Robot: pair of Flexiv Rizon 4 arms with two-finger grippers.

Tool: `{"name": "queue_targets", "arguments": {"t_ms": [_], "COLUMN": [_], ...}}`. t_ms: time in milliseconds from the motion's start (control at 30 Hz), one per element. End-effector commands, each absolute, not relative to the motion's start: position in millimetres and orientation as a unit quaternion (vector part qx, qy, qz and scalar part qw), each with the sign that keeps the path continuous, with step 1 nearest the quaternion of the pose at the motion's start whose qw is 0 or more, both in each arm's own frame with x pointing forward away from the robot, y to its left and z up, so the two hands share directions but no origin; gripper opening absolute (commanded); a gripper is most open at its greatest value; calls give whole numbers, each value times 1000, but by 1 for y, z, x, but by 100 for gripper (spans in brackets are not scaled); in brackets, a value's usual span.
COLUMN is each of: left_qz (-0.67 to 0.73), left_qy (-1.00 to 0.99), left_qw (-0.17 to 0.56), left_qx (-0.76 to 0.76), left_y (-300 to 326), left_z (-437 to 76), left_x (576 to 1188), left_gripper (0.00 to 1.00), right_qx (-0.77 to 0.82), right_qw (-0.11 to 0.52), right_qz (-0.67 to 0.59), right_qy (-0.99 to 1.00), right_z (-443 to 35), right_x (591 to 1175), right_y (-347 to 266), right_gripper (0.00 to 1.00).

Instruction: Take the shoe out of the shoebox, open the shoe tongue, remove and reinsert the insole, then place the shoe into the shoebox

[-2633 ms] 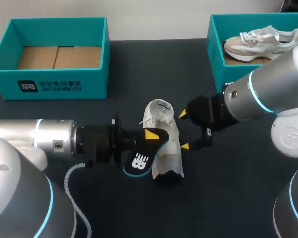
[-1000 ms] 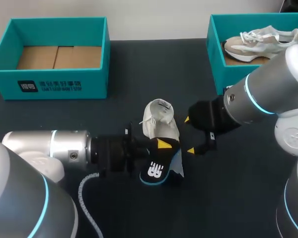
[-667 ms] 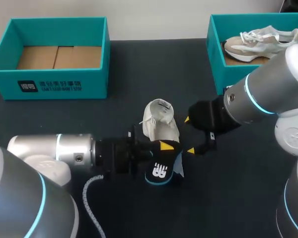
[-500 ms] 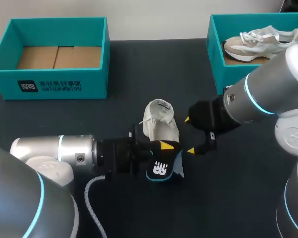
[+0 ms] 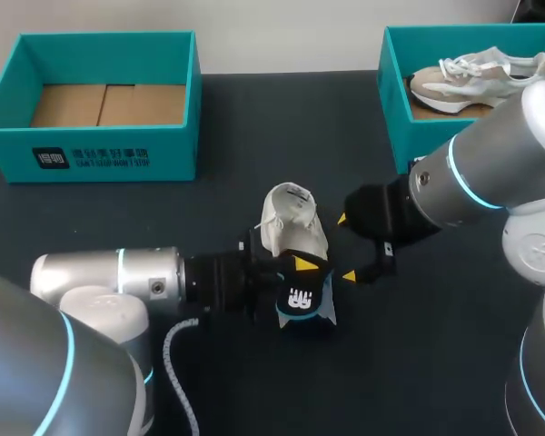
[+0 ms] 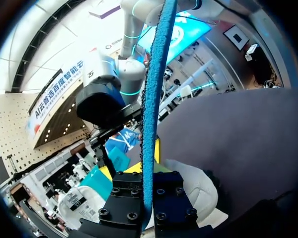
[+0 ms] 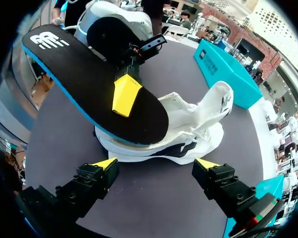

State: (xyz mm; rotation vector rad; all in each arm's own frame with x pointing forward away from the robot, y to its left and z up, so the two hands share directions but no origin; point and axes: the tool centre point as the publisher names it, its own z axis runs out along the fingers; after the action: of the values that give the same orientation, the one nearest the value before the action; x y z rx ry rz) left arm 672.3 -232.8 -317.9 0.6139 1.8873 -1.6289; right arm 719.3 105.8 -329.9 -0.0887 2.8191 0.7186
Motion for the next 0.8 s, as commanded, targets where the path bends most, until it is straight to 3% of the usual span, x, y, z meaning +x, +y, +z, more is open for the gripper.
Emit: {"name": "queue_targets", "arguments": {"t_ms": [33,800], "left_qz": [-605,-619], "left_qy": [708,702], "left_qw": [280,291], "left_qx": [233,199], "left_y": [-236,-243], "left_z": [-328,-347], "left_x": [680,709], "left_gripper": [0,0], "right_qx": [-30,-30], "right_qw": [116,116], "right_qz": [245,245], "right_qy": [962,962], "right_z": [-330,-330], "right_x": [718,718], "right_y": [105,105], "right_gripper": [100,100]}}
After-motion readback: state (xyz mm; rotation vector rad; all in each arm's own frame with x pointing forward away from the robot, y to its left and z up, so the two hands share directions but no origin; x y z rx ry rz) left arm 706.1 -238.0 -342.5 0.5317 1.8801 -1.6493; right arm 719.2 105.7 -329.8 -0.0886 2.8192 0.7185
